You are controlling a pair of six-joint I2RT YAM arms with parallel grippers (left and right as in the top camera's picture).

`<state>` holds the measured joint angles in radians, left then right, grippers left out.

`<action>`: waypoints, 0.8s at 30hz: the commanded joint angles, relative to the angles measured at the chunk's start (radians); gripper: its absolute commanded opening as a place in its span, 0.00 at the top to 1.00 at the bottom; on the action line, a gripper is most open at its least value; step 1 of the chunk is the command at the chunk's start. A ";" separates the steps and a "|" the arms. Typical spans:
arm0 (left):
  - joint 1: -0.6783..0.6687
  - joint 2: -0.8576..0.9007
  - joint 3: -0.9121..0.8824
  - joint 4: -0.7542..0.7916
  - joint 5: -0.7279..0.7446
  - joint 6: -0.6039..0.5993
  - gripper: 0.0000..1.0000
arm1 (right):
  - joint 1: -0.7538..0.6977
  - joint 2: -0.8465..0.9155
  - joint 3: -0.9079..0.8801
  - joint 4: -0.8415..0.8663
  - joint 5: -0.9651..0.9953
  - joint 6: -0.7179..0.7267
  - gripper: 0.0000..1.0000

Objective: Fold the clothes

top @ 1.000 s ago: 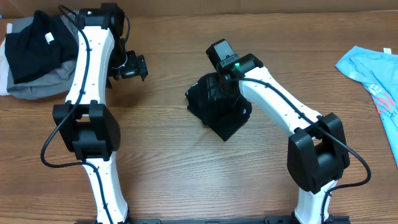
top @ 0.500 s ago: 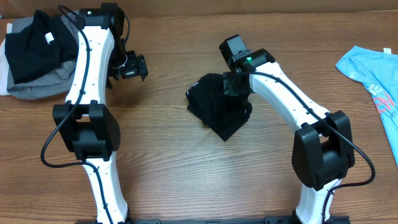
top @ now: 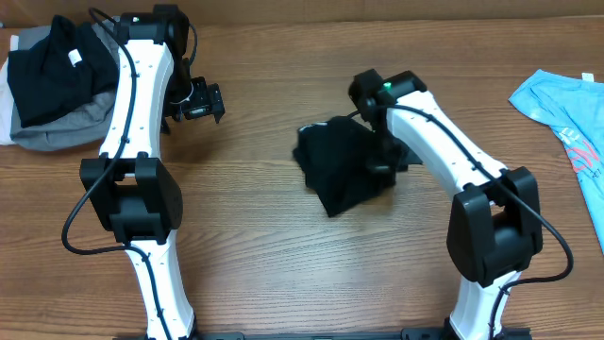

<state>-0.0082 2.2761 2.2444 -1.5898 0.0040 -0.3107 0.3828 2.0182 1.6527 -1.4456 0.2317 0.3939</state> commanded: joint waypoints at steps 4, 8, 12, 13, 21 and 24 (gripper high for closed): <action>-0.006 -0.004 -0.005 0.002 0.005 0.019 0.00 | -0.021 -0.008 -0.002 -0.095 -0.050 0.032 0.33; -0.006 -0.004 -0.005 0.001 0.009 0.020 0.00 | -0.027 -0.010 0.010 -0.174 0.003 0.177 0.39; -0.006 -0.004 -0.005 0.005 0.015 0.020 0.00 | -0.042 -0.065 0.105 -0.235 0.003 0.238 0.41; -0.006 -0.004 -0.005 0.005 0.016 0.019 0.00 | -0.042 -0.084 0.130 -0.234 -0.005 0.223 0.39; -0.006 -0.004 -0.005 0.014 0.019 0.019 0.00 | 0.005 -0.175 0.202 -0.076 -0.309 -0.120 0.31; -0.006 -0.004 -0.005 0.014 0.023 0.019 0.00 | 0.047 -0.174 0.128 0.051 -0.313 -0.137 0.35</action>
<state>-0.0082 2.2761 2.2444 -1.5780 0.0128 -0.3107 0.3939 1.8378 1.8359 -1.4670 -0.0200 0.3271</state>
